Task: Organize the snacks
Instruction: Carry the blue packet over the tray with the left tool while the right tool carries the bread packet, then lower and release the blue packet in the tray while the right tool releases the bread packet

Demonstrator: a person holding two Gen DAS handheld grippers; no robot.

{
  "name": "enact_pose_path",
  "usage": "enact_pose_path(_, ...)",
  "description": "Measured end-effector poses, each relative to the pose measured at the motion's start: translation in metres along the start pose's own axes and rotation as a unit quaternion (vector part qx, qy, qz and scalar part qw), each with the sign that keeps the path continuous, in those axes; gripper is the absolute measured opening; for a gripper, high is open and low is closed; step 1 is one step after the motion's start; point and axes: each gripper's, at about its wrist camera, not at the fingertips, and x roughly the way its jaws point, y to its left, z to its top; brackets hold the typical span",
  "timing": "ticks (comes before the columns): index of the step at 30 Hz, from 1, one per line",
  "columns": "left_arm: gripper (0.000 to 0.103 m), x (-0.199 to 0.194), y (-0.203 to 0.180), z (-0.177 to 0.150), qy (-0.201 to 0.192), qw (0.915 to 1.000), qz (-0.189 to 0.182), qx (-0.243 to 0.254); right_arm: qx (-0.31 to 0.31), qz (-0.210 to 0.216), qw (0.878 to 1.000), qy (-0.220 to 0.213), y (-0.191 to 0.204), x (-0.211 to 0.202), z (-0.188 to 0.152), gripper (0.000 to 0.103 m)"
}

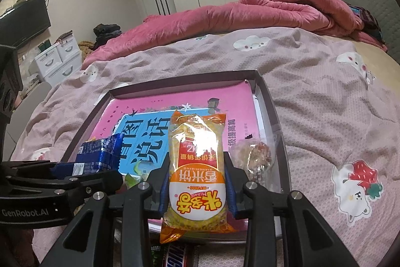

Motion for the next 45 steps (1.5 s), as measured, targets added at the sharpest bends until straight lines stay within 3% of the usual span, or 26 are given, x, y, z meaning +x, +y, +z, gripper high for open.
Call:
enact_pose_path(20,0.058,0.007,-0.002,0.003,0.003,1.0000,-0.001,-0.001,0.002,-0.001,1.000,-0.008,-0.005,-0.015,-0.002,0.040)
enact_pose_path(45,0.067,0.011,-0.001,0.006,0.008,0.9999,-0.004,-0.005,0.008,-0.001,1.000,-0.012,-0.007,-0.020,-0.002,0.041)
